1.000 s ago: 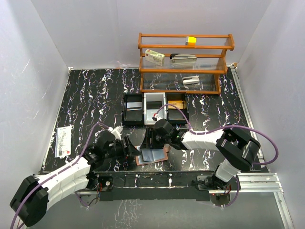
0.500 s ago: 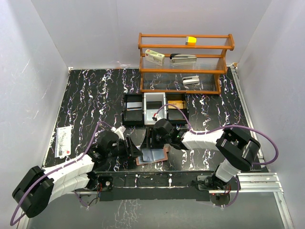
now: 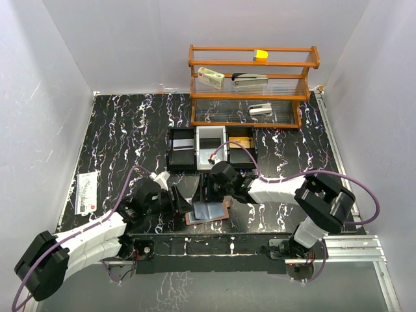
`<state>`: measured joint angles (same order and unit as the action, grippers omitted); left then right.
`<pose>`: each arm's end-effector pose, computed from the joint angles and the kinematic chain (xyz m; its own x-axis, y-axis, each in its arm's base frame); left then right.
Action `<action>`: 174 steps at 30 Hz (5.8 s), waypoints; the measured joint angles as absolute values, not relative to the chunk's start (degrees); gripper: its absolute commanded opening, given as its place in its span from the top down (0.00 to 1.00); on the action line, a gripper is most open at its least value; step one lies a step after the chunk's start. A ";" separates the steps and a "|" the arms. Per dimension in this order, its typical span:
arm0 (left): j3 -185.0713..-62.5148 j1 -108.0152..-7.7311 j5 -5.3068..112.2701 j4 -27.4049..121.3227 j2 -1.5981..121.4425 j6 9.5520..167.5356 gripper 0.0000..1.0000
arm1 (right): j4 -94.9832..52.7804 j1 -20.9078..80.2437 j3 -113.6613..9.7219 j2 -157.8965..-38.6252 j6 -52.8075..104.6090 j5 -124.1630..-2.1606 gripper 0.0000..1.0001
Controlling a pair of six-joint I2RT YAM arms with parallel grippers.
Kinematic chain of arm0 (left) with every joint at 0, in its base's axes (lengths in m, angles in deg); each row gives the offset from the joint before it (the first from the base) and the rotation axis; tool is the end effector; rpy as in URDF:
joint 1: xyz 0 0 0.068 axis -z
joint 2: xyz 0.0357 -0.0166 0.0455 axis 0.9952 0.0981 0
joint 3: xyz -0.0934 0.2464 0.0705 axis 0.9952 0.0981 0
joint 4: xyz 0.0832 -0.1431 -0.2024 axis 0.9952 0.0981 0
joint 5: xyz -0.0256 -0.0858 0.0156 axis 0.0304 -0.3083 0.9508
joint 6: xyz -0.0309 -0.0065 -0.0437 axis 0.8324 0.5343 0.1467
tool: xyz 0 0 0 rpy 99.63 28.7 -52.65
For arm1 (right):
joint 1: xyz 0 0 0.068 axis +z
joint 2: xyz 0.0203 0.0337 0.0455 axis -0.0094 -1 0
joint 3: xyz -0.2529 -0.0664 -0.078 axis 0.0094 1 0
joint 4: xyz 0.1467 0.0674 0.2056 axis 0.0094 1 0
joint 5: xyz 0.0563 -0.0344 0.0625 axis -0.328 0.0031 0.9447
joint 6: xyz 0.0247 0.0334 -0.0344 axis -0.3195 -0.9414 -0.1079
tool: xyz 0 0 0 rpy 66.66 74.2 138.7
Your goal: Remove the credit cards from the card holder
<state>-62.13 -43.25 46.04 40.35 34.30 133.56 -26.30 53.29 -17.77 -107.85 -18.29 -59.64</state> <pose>0.1220 -0.1194 0.1514 -0.8860 -0.2933 -0.3592 0.1255 0.5941 -0.7945 0.1797 0.2477 0.1546 -0.9393 0.0245 -0.3421 -0.2133 0.7394 0.6386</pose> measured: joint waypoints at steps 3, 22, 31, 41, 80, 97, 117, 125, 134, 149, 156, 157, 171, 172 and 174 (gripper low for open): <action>-62.13 -43.25 46.15 40.27 34.82 133.56 0.53 | -26.34 53.27 -17.74 -107.85 -18.29 -59.47 0.51; -62.48 -42.88 46.28 39.52 36.77 133.56 0.47 | -26.47 53.18 -17.68 -107.85 -18.33 -58.88 0.51; -62.56 -42.77 46.52 40.53 34.78 133.61 0.48 | -26.47 52.96 -17.68 -107.85 -18.40 -58.81 0.51; -62.80 -42.61 46.52 39.98 37.99 133.58 0.51 | -26.78 52.88 -17.46 -107.83 -18.42 -58.62 0.53; -67.68 -40.76 36.99 28.22 50.88 133.15 0.60 | -28.00 51.83 -15.82 -106.52 -18.88 -57.28 0.49; -69.93 -39.82 36.77 27.76 53.90 132.25 0.59 | -17.23 51.02 -17.74 -96.60 -15.64 -65.39 0.33; -77.62 -33.15 43.22 26.82 60.39 133.39 0.48 | -11.89 45.93 -7.12 -74.76 -17.46 -72.39 0.52; -76.57 -33.15 50.54 31.96 54.69 134.15 0.51 | -16.86 45.84 -7.06 -80.27 -14.64 -60.58 0.62; -75.63 -33.13 52.79 31.04 59.80 138.90 0.52 | -18.56 45.80 -6.51 -93.49 -12.39 -57.77 0.69; -81.19 -33.13 51.83 37.49 61.05 139.55 0.52 | -13.88 45.80 -4.54 -82.98 -15.56 -60.80 0.55; -84.27 -33.13 51.11 40.27 61.35 140.64 0.52 | -14.21 45.01 -6.62 -80.66 -15.34 -60.69 0.56; -84.27 -33.13 50.89 40.09 61.77 140.71 0.52 | -14.52 44.92 -6.66 -80.88 -15.42 -59.97 0.57; -83.39 -33.04 51.85 40.88 63.67 142.22 0.52 | -19.43 44.88 -2.68 -86.37 -17.87 -53.24 0.65; -84.38 -33.04 51.90 41.05 64.48 141.65 0.53 | -20.07 44.88 -2.68 -87.16 -18.03 -53.02 0.67; -86.13 -33.15 51.83 40.61 66.47 140.58 0.54 | -20.99 44.90 -2.68 -89.21 -18.38 -52.78 0.67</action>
